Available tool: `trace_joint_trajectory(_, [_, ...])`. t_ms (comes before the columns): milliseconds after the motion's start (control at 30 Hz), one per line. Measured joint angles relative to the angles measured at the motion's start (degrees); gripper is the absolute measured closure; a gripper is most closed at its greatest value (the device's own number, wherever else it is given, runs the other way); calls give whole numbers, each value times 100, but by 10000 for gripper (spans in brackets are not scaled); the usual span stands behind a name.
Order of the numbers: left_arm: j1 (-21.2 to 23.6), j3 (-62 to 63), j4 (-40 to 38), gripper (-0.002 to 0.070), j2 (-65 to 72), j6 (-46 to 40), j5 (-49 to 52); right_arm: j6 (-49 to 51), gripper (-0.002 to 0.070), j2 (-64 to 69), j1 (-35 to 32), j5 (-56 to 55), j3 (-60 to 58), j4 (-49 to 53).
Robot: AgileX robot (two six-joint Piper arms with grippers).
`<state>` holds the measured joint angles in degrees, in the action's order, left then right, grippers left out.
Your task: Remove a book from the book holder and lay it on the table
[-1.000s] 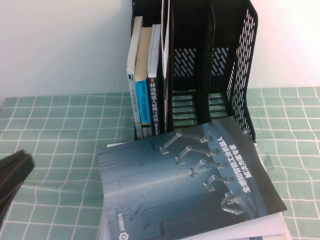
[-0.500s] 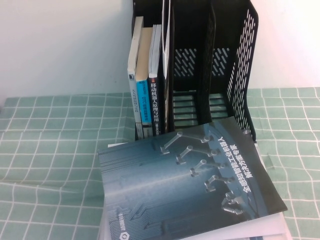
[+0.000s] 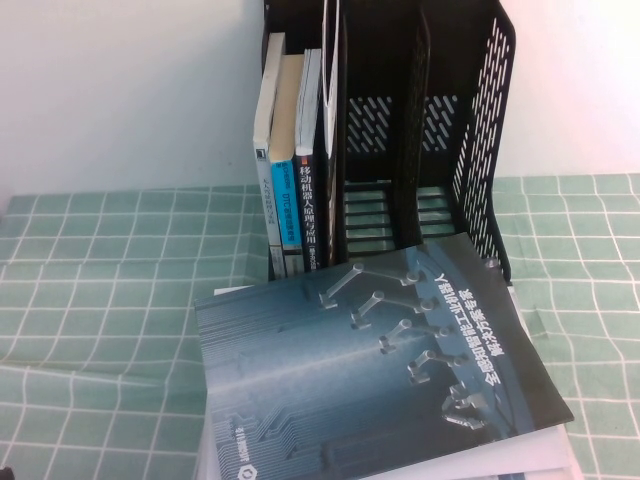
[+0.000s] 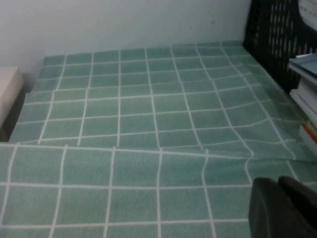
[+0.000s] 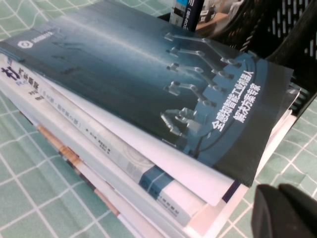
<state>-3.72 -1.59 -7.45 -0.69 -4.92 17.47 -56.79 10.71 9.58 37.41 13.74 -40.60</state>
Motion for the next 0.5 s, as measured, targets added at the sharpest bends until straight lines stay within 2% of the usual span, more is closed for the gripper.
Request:
trace_joint_trajectory(167, [0, 12, 307, 678, -9, 357, 140, 0, 673, 0, 0, 0, 0, 0])
trace_joint_trajectory(500, [0, 20, 449, 678, -9, 403, 162, 0, 673, 0, 0, 0, 0, 0])
